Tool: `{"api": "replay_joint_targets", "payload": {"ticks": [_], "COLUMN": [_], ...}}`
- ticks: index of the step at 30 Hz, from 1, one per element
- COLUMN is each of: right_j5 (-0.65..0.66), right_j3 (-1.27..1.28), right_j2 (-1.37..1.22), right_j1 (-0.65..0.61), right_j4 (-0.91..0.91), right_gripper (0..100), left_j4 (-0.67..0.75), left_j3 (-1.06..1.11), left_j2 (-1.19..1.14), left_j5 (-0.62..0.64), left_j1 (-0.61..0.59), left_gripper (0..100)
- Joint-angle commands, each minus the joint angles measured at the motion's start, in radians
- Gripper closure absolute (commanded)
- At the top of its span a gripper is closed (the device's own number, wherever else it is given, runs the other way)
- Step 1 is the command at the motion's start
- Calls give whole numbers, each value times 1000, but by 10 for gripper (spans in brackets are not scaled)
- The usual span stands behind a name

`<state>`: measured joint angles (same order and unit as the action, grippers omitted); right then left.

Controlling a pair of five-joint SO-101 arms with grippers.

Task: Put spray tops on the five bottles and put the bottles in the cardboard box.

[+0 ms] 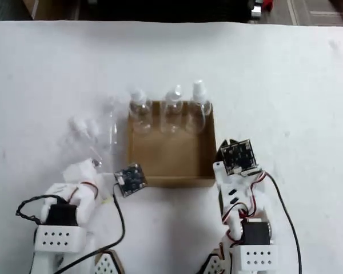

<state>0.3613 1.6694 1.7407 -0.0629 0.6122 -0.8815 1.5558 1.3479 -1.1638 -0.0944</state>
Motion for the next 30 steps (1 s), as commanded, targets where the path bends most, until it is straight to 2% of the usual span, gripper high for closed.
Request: {"api": "replay_joint_targets", "payload": {"ticks": [1,5,8,11,16,22,26,30], "right_j5": [11,12,12,14,14,14,14,14], "right_j3": [11,11,11,11,11,11,11,11], "right_j2": [12,12,12,12,12,12,12,12], "right_j1": [-12,-12,-12,-12,-12,-12,-12,-12], "right_j4": [-22,-22,-24,-24,-24,-24,-24,-24], "right_gripper": [981,981,981,981,981,981,981,981], "left_j4": [26,-9,-11,-6,9,-34,164,439], "left_j3": [-6,-2,-2,-2,-29,-367,-400,-193], "left_j2": [10,10,10,10,12,10,4,2], "left_j5": [-11,0,66,71,52,55,127,97], "left_j1": [12,90,166,189,116,-101,-225,-337], "left_gripper": [751,774,774,774,774,776,777,776]}}
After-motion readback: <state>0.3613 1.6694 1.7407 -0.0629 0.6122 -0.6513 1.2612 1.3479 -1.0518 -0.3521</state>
